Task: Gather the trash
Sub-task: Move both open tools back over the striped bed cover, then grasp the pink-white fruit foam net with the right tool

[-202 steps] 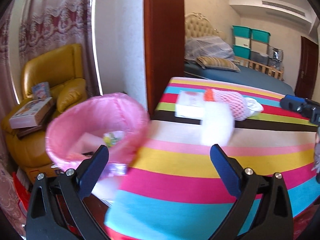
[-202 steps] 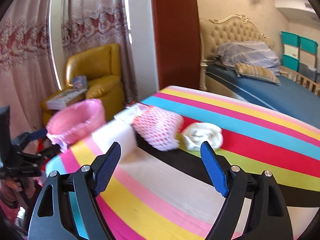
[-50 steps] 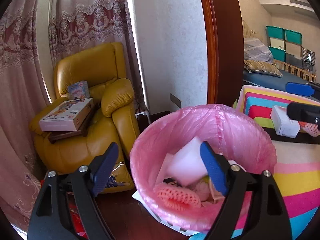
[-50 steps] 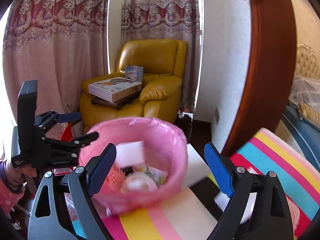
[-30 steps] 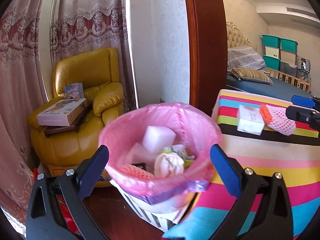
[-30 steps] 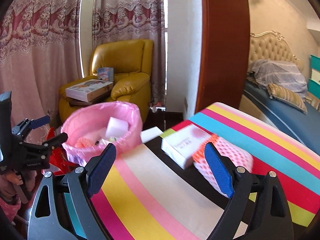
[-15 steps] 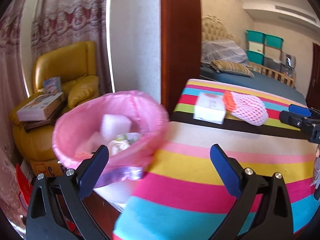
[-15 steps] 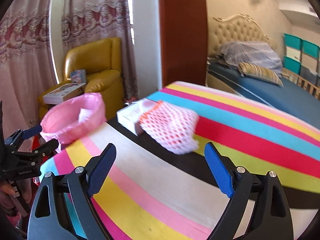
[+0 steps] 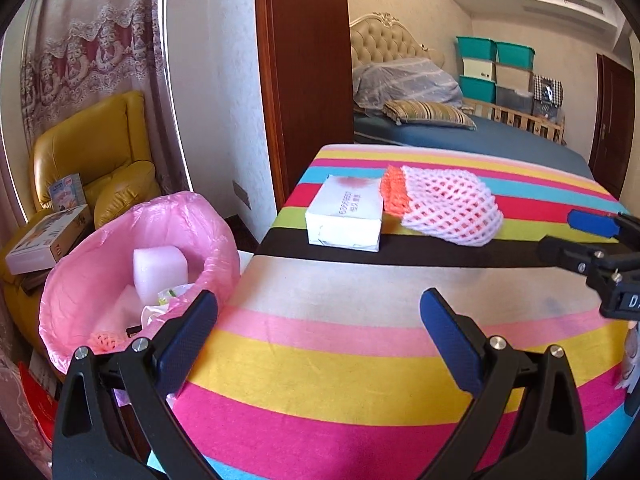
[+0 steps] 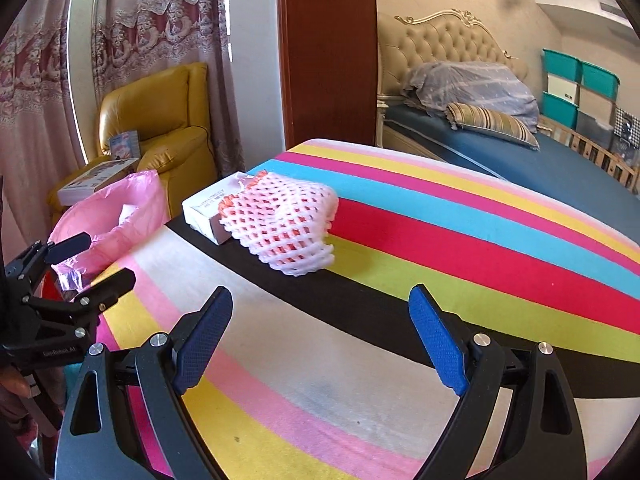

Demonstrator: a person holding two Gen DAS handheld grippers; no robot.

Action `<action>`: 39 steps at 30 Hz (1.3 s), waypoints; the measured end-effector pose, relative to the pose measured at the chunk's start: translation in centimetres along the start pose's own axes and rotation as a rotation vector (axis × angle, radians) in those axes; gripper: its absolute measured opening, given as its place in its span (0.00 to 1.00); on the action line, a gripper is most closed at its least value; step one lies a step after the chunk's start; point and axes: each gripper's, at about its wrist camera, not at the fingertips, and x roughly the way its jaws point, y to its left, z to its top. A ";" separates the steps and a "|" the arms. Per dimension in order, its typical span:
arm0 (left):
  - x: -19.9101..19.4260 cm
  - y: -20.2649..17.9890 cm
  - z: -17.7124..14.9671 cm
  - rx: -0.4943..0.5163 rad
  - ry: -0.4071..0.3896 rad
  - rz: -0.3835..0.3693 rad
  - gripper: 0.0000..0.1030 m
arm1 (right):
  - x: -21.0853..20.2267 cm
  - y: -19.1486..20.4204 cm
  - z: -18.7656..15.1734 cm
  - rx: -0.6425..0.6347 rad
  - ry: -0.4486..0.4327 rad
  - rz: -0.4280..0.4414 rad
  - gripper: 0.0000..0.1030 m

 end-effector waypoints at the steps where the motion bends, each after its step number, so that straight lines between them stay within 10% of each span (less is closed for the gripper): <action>1: 0.2 0.0 -0.1 0.006 0.008 -0.002 0.95 | 0.1 0.0 0.0 -0.001 0.001 -0.008 0.82; 25: 1.4 2.2 -0.5 -0.120 0.085 -0.135 0.95 | 9.3 5.6 4.3 -0.305 0.099 -0.169 0.82; 33: 1.0 2.1 -0.6 -0.110 0.058 -0.133 0.95 | 6.2 7.1 4.7 -0.409 -0.014 -0.084 0.82; 39: 0.5 2.0 -0.6 -0.098 0.027 -0.139 0.95 | 9.1 7.8 4.9 -0.474 0.091 -0.080 0.73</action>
